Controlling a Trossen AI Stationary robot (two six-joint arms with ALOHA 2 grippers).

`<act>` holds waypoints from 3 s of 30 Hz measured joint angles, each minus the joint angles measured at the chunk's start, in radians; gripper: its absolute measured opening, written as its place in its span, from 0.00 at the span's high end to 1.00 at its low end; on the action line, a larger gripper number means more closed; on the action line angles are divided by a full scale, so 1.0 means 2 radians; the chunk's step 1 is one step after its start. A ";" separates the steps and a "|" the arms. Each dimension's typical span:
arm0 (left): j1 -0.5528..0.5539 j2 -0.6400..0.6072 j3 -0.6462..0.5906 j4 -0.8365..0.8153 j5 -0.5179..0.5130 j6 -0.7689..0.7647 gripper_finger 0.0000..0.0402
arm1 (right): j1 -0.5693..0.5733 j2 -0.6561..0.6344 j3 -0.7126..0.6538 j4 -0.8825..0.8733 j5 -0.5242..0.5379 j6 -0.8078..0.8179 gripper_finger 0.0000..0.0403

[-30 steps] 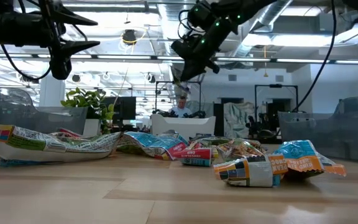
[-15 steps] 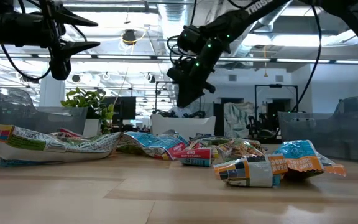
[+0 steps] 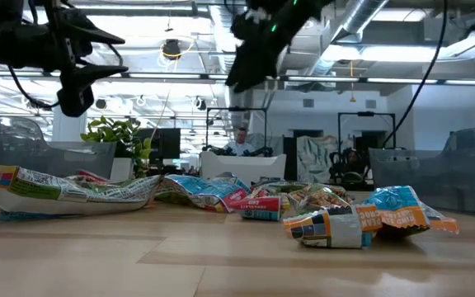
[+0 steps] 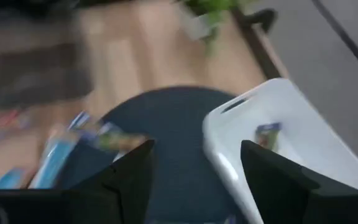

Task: Pick and place Granola Bars by type
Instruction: Put the red granola bar into the left black bin

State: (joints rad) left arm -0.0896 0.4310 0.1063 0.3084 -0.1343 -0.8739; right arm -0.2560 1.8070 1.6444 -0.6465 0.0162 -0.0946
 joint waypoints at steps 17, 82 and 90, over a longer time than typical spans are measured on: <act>-0.047 0.253 0.207 -0.174 0.065 0.228 0.57 | 0.115 -0.149 0.000 -0.125 0.126 0.069 0.52; -0.051 0.646 0.646 -0.704 -0.021 0.425 0.92 | 0.349 -0.173 0.000 -0.344 0.386 0.347 0.57; -0.081 0.540 0.620 -0.859 -0.050 0.304 0.89 | 0.340 -0.173 0.000 -0.345 0.388 0.329 0.57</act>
State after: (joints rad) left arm -0.2510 1.5107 1.3456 -1.4087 -0.2339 -0.2664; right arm 0.4232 1.4605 1.6440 -1.3365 0.7914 0.5642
